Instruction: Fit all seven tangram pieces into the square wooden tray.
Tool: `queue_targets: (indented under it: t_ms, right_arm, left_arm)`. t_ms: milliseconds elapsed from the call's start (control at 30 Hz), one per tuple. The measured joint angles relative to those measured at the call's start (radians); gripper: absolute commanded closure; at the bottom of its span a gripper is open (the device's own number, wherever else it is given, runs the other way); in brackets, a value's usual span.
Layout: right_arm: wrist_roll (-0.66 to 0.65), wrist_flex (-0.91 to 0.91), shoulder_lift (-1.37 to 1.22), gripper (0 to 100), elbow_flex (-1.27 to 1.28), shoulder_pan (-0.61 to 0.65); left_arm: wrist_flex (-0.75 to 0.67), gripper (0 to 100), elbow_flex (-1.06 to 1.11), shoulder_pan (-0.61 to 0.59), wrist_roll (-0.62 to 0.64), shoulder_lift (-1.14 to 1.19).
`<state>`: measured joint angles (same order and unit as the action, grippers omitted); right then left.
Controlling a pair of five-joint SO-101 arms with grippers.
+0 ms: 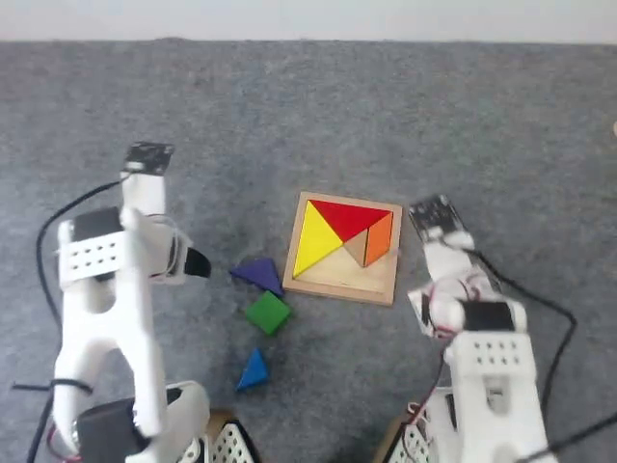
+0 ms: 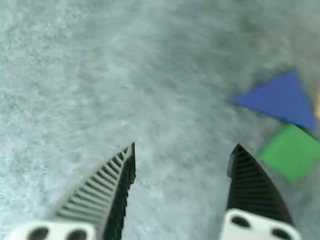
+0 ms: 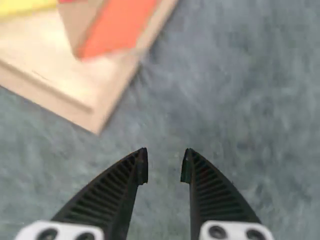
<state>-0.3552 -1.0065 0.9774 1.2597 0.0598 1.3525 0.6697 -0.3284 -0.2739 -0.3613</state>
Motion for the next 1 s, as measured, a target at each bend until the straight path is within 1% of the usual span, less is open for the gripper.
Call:
queue_targets:
  t_ms: [133,233,333,433,667,800,1000]
  right_arm:
    - [-0.026,0.032,0.109,86.4,0.143,-0.029]
    - [-0.026,0.038,0.143,86.4,0.167,-0.038]
    - [-0.026,0.043,0.149,86.4,0.173,-0.035]
    - [-0.026,0.044,0.149,86.4,0.186,-0.035]
    - [-0.026,0.044,0.149,86.4,0.186,-0.035]
    - [-0.011,0.049,0.149,86.4,0.186,-0.035]
    - [0.003,0.097,0.149,86.4,0.216,-0.038]
  left_arm:
    - [0.063,71,-0.009,0.15,0.034,-0.006]
    - [0.064,71,0.038,0.292,0.06,-0.006]
    - [0.017,71,0.115,0.405,0.06,-0.006]
    - [-0.026,71,0.16,0.436,0.058,-0.006]
    - [-0.091,71,0.232,0.454,-0.015,-0.006]
    - [-0.138,71,0.262,0.457,-0.02,-0.006]
    - [-0.245,71,0.327,0.457,-0.02,-0.006]
